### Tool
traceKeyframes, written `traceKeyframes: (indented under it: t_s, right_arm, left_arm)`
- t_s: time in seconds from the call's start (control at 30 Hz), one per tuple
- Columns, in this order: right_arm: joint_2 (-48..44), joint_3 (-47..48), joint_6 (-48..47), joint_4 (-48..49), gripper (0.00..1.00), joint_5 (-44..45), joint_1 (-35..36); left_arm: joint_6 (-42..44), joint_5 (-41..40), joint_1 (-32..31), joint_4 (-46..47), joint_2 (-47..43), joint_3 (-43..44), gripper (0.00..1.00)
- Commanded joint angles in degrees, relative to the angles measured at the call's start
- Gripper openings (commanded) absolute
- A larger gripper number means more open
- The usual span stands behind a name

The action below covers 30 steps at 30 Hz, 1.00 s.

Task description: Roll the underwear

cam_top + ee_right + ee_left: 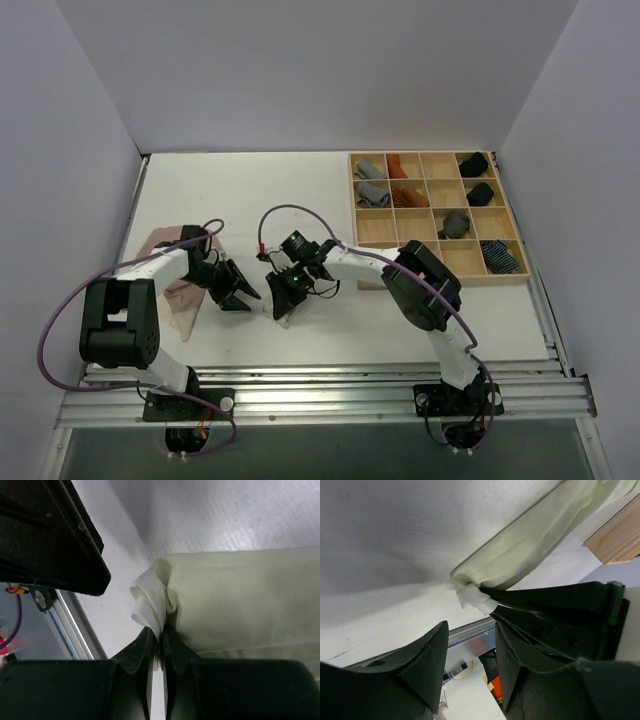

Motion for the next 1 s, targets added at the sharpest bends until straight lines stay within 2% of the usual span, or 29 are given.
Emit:
traceKeyframes:
  t_s: [0.0,0.3,0.47,0.7,0.97]
  right_arm:
    - [1.2,-0.3,3.4,2.6,0.0,-6.0,-2.5]
    - [4.1,0.4,5.5,3.4,0.0,-10.7,-5.2]
    - [4.8,0.6,5.5,3.5,0.0,-12.7,-5.4]
    - [4.9,0.9,6.2,3.2,0.0,-13.9,-5.6]
    - [4.3,0.8,7.1,4.1,0.0,-12.6,-5.4]
  left_arm:
    - [-0.9,0.0,-0.4,4.8,-3.0,-2.2,0.5]
    - [-5.0,0.6,-2.1,12.2,-4.1,-4.5,0.51]
    - [-4.9,1.7,-2.1,15.7,-0.8,-4.3,0.57]
    - [-3.5,1.8,-3.1,16.0,2.8,-2.1,0.6]
    - [-6.4,1.0,-5.6,15.3,5.3,-1.8,0.61]
